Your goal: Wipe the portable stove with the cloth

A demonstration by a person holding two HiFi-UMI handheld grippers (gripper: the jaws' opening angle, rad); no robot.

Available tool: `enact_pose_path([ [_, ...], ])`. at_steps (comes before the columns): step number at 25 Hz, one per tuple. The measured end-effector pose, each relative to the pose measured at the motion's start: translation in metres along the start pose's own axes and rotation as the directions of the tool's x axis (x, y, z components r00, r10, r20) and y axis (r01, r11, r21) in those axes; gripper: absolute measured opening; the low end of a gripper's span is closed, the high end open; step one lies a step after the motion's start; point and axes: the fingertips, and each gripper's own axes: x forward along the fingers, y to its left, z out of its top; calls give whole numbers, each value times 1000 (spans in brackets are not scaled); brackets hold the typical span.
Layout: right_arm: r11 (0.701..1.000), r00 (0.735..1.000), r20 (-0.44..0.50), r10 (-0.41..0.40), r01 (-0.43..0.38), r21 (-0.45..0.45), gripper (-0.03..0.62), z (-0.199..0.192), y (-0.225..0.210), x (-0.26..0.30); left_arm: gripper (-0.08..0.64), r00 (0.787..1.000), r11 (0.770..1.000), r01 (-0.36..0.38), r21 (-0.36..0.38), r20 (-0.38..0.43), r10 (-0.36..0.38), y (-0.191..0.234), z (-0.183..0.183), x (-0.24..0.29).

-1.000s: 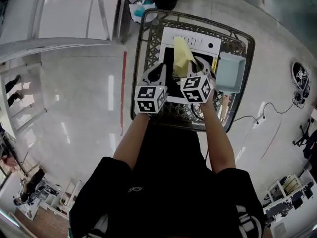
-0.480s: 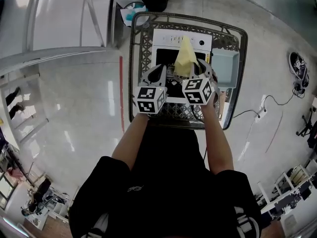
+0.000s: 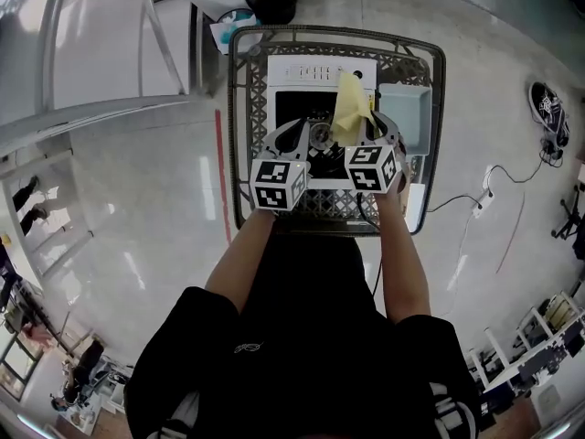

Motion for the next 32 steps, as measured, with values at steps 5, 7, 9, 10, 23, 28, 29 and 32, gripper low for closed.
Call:
enact_pose_path([
  [5,999,1000,-25,-3,4,37,21,-17,-13,7,15,1000,1000,14,16,-10,-14,-9,-1,5],
  [7,999,1000,-27,3,-1,43,21,-21,-18,9,17,1000,1000,17,19,-14,-17,-12,-1,6],
  [9,999,1000,-27,8,-6,46,21,-24,-21,12,17,1000,1000,20,24,-18,-19,-14,-1,8],
  [10,999,1000,-28,10,-9,47,21,-25,-23,14,15,1000,999,20,26,-20,-19,-15,-1,8],
  [23,998,999,-44,-7,10,67,21,-36,-42,23,15,999,999,17,31,-31,-16,-19,-3,17],
  [28,997,997,-68,-25,30,69,21,-40,-48,22,17,999,999,22,28,-34,-21,-20,-3,18],
  [29,997,997,-71,-31,36,72,21,-41,-50,22,15,999,999,22,28,-34,-21,-20,-3,18],
  [32,995,997,-65,-40,46,91,21,-41,-55,19,15,999,999,20,27,-32,-19,-18,-2,19],
])
